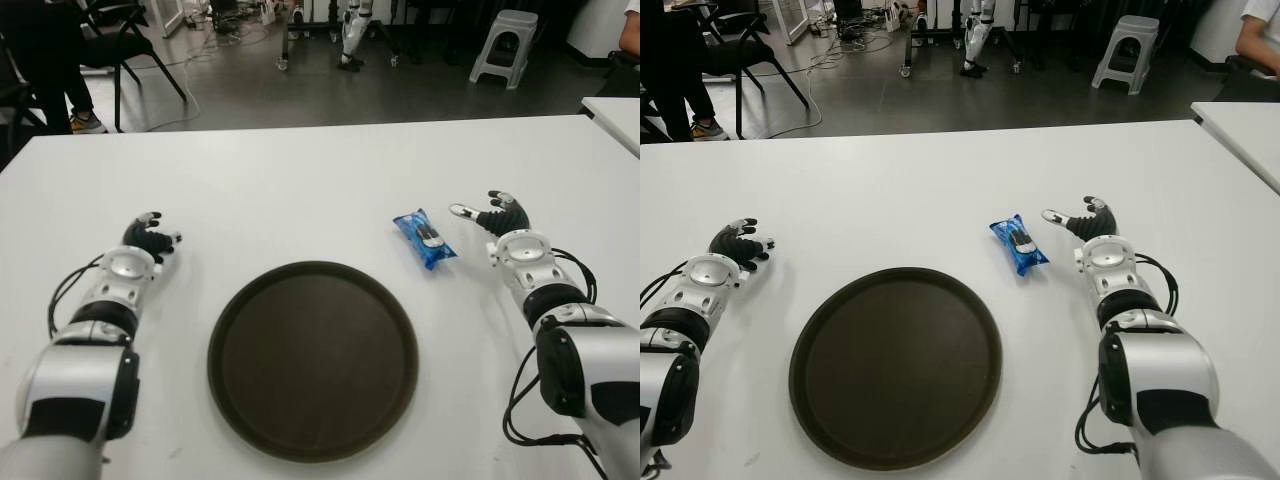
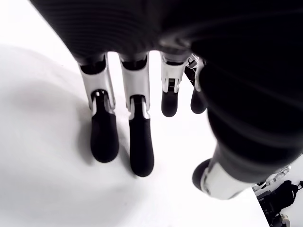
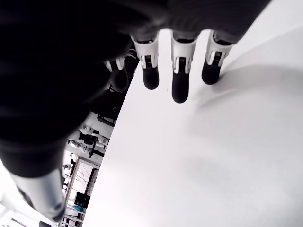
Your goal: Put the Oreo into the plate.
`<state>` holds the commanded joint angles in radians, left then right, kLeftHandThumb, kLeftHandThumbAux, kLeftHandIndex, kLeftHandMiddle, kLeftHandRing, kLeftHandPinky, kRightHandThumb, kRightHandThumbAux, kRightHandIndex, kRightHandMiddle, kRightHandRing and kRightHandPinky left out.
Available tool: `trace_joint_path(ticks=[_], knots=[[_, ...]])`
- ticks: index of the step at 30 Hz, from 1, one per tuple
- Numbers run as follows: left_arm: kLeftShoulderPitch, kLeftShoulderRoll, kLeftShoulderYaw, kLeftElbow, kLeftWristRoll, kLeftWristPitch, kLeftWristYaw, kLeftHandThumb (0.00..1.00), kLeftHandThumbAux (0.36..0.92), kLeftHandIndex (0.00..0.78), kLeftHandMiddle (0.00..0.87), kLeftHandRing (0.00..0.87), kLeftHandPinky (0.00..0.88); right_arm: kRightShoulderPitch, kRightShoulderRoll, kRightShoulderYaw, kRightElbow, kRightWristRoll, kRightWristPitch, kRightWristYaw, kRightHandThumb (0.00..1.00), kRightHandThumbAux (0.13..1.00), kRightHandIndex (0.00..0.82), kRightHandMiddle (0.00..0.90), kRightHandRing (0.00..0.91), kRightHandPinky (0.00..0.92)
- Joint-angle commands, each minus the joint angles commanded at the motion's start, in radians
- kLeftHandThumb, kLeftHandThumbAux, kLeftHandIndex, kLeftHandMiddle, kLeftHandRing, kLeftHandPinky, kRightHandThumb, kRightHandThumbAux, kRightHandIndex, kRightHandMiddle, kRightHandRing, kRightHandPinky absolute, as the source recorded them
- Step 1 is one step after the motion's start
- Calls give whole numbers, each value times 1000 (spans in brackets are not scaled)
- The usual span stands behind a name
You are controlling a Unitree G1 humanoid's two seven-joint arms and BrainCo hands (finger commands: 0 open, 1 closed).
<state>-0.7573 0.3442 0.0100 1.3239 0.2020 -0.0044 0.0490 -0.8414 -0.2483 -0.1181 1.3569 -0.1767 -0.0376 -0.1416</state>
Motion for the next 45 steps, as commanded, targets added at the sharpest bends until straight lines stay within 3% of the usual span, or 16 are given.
trace_joint_path(ticks=[21, 27, 36, 45], knots=[[-2, -2, 4, 2, 1, 7, 20, 225, 761, 100, 116, 153, 211, 0, -2, -2, 1, -1, -2, 10, 12, 702, 107, 87, 107, 134], [-2, -2, 0, 3, 6, 12, 27, 216, 745, 107, 128, 162, 211, 2, -3, 2, 1, -5, -4, 12, 17, 696, 119, 125, 143, 152], [1, -5, 4, 0, -1, 0, 19, 171, 762, 105, 126, 159, 198, 4, -3, -10, 0, 5, -11, 10, 14, 690, 104, 76, 90, 116], [-2, -4, -11, 1, 13, 10, 25, 165, 759, 107, 133, 166, 207, 3, -3, -13, 1, 6, -7, 15, 44, 715, 124, 99, 116, 151]])
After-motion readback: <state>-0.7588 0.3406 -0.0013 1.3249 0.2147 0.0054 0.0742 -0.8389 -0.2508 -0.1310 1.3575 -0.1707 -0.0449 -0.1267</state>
